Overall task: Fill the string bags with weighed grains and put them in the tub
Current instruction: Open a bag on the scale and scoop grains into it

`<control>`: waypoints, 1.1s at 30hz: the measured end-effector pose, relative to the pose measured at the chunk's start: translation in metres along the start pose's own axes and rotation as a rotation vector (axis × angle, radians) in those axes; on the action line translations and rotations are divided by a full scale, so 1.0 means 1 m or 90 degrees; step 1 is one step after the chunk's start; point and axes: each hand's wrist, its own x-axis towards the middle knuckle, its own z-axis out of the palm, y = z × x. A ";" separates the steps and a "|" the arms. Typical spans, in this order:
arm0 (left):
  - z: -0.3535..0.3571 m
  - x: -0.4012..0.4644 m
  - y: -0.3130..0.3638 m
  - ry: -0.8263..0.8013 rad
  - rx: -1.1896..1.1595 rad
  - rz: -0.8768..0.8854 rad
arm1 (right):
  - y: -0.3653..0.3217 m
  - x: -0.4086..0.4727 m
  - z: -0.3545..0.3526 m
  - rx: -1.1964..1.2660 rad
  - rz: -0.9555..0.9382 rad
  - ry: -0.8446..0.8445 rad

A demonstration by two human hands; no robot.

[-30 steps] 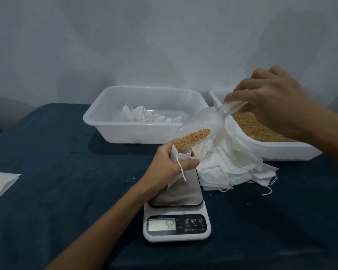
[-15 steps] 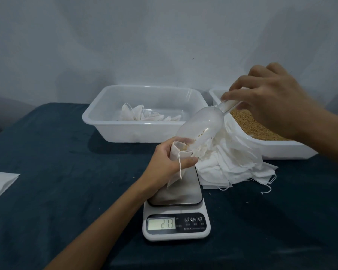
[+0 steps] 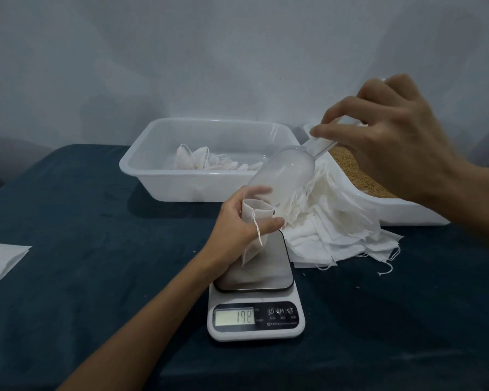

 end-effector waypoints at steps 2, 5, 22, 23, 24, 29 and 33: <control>0.000 0.000 0.000 0.008 -0.001 0.009 | -0.001 0.000 0.002 -0.003 0.000 0.013; -0.001 0.000 0.001 0.014 -0.004 0.026 | -0.003 -0.002 0.003 -0.006 0.003 0.019; -0.001 0.002 -0.001 0.034 0.014 0.029 | 0.009 -0.025 0.007 0.054 0.185 0.007; -0.001 0.002 -0.002 0.037 0.023 0.030 | 0.011 -0.029 0.008 0.074 0.231 -0.005; -0.001 0.002 -0.002 0.040 0.029 0.032 | 0.013 -0.033 0.010 0.095 0.280 -0.021; -0.002 0.002 -0.002 0.040 0.042 0.033 | 0.028 -0.062 0.030 0.162 0.530 -0.148; -0.002 0.002 -0.004 0.041 0.039 0.028 | 0.037 -0.084 0.054 0.166 0.678 -0.251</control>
